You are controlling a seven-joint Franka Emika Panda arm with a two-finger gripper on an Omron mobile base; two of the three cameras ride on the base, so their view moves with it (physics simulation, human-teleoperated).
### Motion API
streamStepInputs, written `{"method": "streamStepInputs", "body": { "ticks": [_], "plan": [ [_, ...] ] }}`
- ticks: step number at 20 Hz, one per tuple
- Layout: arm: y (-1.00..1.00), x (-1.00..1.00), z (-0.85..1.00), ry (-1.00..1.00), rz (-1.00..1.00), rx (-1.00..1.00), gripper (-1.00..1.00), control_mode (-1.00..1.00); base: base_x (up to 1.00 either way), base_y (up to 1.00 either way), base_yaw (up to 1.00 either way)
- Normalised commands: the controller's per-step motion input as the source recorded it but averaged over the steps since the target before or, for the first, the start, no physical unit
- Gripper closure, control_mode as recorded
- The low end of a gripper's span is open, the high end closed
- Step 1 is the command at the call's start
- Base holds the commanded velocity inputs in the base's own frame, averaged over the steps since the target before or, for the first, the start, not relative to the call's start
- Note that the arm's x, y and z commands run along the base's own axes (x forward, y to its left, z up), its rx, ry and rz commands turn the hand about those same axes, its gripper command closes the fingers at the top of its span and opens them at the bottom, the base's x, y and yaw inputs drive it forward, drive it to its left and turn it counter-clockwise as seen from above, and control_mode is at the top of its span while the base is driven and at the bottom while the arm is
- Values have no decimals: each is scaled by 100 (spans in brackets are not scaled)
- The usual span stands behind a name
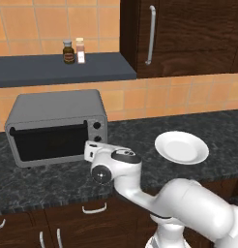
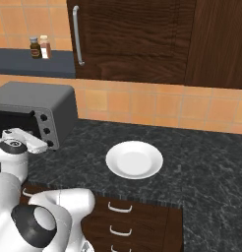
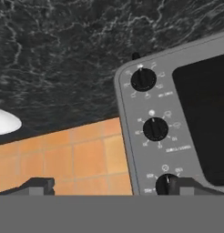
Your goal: Pick up the kebab skewer and baguette bread, and place them inside the toaster oven. Close the toaster oven door and start by setting the timer.
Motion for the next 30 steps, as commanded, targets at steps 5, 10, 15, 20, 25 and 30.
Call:
{"method": "streamStepInputs", "body": {
  "ticks": [5,10,15,20,25,30],
  "plan": [
    [30,23,-6,0,17,-7,-100,-100,0,0,0],
    [46,3,0,0,6,-7,-100,-100,0,0,0],
    [14,12,0,0,1,-8,-100,-100,0,0,0],
    [-8,10,-2,-3,0,-12,-100,-100,0,0,0],
    [-12,20,0,-14,0,-8,-100,-100,0,0,0],
    [0,17,-7,-13,0,-2,-100,-100,0,0,0]
  ]
}}
